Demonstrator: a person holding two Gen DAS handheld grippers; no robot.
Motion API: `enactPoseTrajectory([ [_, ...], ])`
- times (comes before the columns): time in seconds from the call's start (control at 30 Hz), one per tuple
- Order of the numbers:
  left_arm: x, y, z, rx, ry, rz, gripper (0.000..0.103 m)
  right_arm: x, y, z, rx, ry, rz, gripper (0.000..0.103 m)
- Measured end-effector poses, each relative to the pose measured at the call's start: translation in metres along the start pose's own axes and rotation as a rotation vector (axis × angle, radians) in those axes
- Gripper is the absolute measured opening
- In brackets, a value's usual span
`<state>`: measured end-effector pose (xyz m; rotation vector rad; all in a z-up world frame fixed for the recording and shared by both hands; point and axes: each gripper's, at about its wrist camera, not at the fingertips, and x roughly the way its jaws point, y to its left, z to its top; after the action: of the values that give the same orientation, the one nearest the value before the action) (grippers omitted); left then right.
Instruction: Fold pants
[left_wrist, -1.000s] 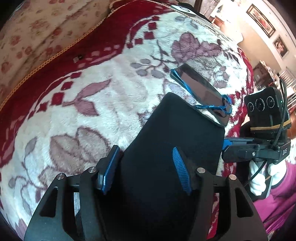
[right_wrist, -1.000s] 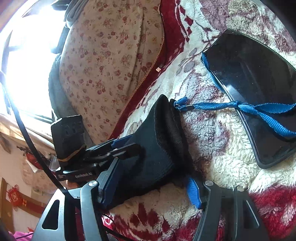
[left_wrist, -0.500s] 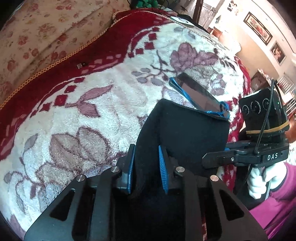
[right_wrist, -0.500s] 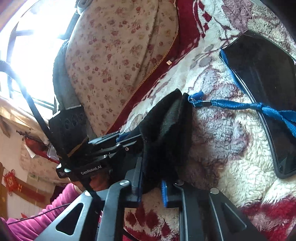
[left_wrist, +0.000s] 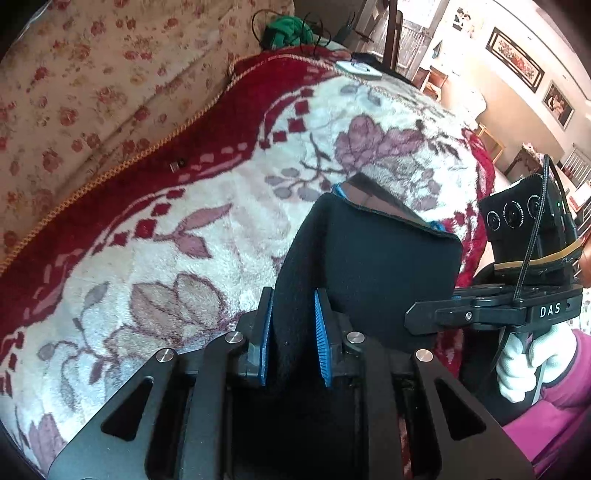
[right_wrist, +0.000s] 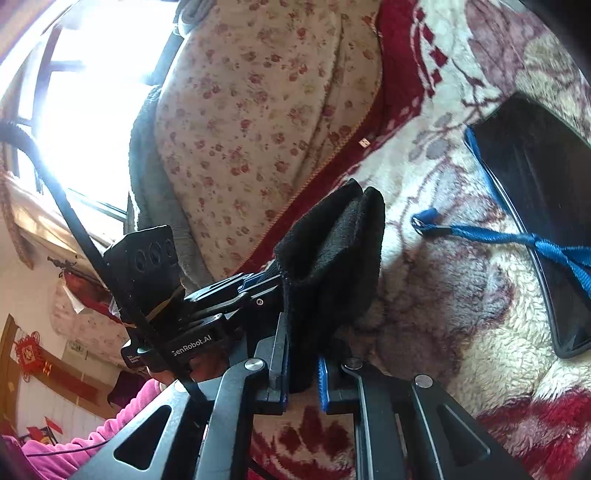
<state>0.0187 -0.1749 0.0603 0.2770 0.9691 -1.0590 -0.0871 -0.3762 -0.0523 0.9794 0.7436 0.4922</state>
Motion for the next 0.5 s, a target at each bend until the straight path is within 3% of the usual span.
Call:
enactPoseTrajectory([
  [0.3,-0.058,0.004,-0.003,-0.023,-0.100,0.037,0.017,-0.002,0.056,0.007,-0.119,0.009,0.070,0.011],
  [0.5,-0.112,0.025,-0.031,-0.117,-0.192,0.069,0.017,0.020,0.107,0.004,-0.239,0.067,0.132,0.011],
])
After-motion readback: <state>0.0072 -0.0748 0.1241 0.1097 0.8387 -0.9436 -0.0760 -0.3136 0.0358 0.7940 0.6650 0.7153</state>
